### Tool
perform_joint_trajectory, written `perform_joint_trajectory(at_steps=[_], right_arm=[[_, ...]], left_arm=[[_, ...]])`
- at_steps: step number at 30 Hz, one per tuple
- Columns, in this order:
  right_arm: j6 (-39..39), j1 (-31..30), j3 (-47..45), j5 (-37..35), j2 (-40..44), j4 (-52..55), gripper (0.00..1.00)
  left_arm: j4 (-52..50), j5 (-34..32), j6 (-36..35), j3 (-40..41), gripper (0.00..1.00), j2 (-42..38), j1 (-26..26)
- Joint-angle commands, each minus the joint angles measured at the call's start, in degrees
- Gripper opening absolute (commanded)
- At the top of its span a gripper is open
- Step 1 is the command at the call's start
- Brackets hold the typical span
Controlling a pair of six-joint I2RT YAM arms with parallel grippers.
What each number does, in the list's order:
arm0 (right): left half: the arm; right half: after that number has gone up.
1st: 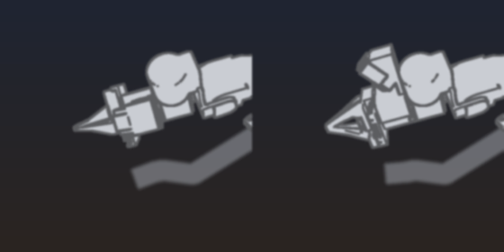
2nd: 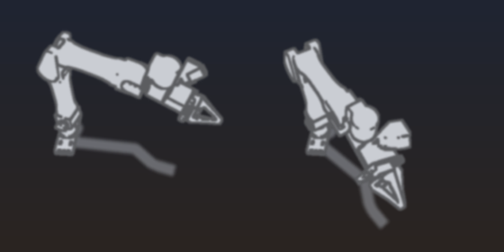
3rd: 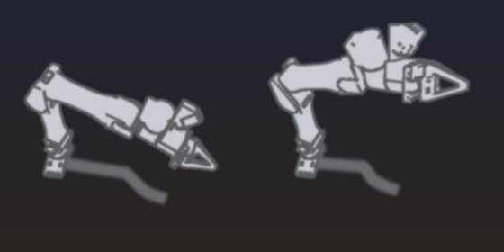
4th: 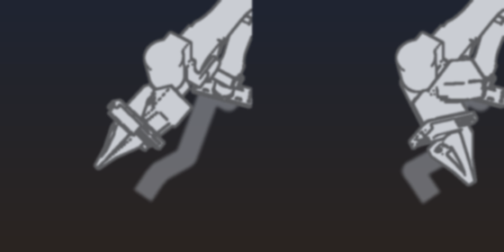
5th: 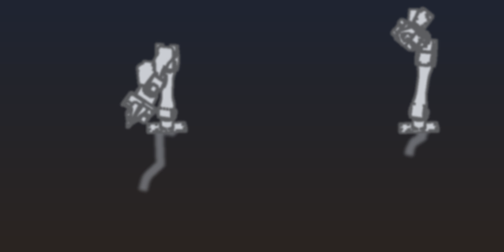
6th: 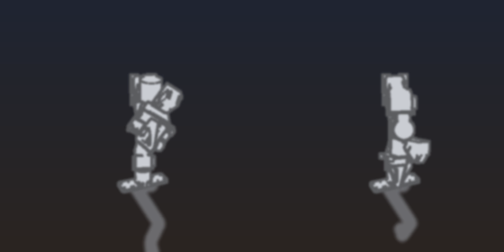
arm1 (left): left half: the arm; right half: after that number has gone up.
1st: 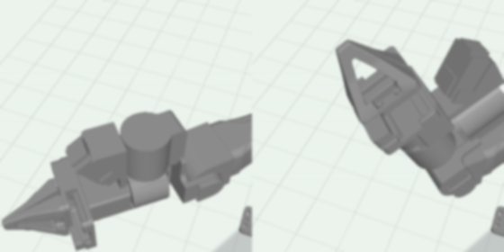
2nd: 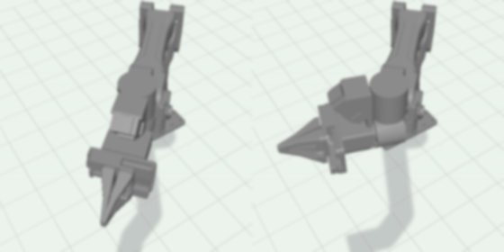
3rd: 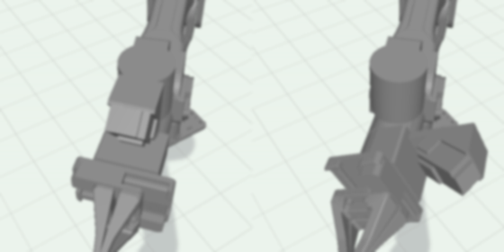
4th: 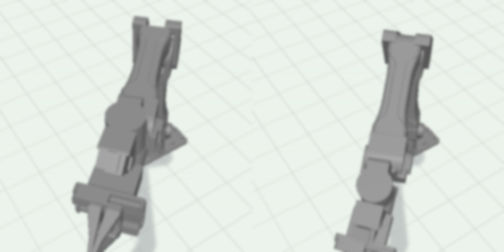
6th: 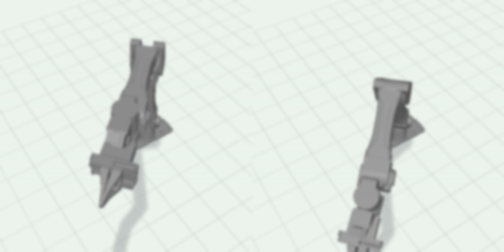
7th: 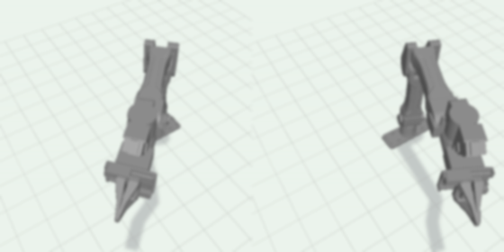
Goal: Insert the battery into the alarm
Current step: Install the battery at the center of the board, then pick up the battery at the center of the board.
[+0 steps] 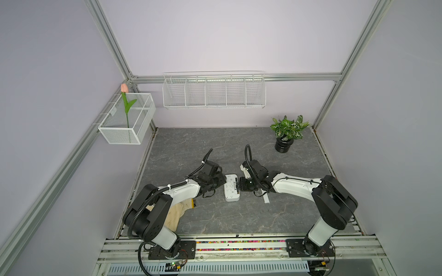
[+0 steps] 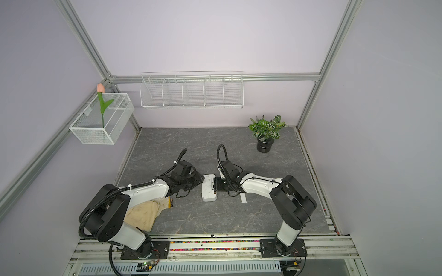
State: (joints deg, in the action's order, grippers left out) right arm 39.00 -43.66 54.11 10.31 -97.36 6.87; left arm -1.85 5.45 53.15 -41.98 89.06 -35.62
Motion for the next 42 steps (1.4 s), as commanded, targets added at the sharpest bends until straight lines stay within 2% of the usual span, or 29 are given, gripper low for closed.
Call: perform_joint_trajectory(at_steps=[1,8,16,20,28,34,38,42], right_arm=[[0.29,-0.36,0.21,-1.54,-1.21,1.64,0.23],[-0.02,-0.44,-0.43,-2.02,-1.26,2.86,0.19],[-0.07,-0.58,-0.58,-2.48,-0.29,2.91,0.21],[0.52,-0.56,1.28,-3.71,0.96,3.76,0.28],[-0.74,-0.15,2.77,-5.88,7.91,3.67,0.35],[-5.94,-0.10,-4.31,-11.54,19.14,4.56,0.32],[-10.98,0.36,-12.43,-18.55,26.74,4.92,0.29],[-15.98,0.49,-20.49,-21.90,32.81,-0.32,0.28]], left_arm=[[-3.13,0.15,0.22,1.97,0.51,1.61,0.19],[-2.94,0.55,0.29,1.99,0.51,1.70,0.20],[-4.15,-0.01,-0.56,1.11,0.51,0.54,0.17],[-12.58,-2.42,-4.36,-4.95,0.52,-0.50,0.24],[-25.84,-7.93,-9.71,-14.19,0.55,-6.26,3.85],[-37.19,-10.49,-10.40,-16.92,0.53,-10.22,4.07],[-43.76,-9.97,-9.65,-14.56,0.53,-12.63,4.06],[-49.00,-10.02,-8.20,-10.69,0.53,-15.10,4.00]])
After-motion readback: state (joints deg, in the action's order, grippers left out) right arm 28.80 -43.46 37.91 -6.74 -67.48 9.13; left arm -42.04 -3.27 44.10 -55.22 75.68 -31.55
